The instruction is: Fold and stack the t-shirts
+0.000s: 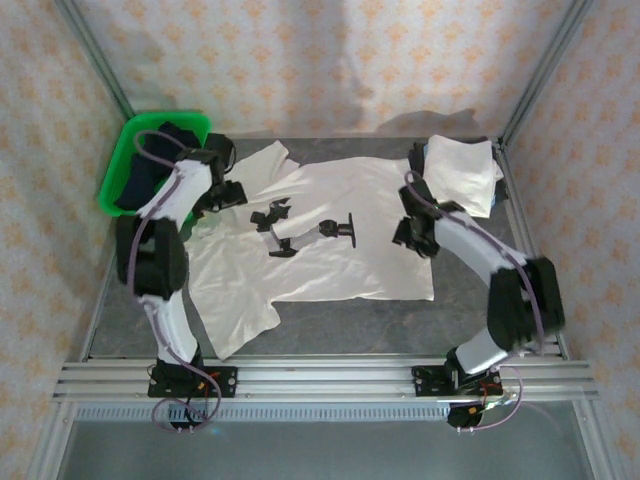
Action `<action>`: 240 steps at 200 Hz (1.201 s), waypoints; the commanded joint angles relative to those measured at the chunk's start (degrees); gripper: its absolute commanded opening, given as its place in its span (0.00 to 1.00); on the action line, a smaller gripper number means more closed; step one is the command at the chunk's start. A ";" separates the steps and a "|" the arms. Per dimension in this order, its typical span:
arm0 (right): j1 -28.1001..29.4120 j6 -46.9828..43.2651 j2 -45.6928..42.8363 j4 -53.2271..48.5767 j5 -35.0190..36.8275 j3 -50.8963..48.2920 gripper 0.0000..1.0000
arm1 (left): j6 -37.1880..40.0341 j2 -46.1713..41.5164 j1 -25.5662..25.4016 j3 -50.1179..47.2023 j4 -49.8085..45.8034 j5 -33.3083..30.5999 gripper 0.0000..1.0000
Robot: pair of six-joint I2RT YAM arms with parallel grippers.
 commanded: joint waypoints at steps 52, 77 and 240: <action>0.21 13.07 -15.23 -6.31 -0.21 -15.74 0.71 | -25.06 -31.82 -22.80 -37.12 -6.85 -9.98 0.78; 0.21 12.62 -14.56 -4.75 -2.18 -17.78 0.69 | -34.63 -39.38 -30.64 -43.00 -12.10 -9.84 0.78; 4.70 10.71 -0.30 13.28 -6.62 -8.76 0.51 | -10.72 -13.00 -22.40 -10.65 -0.66 -7.85 0.74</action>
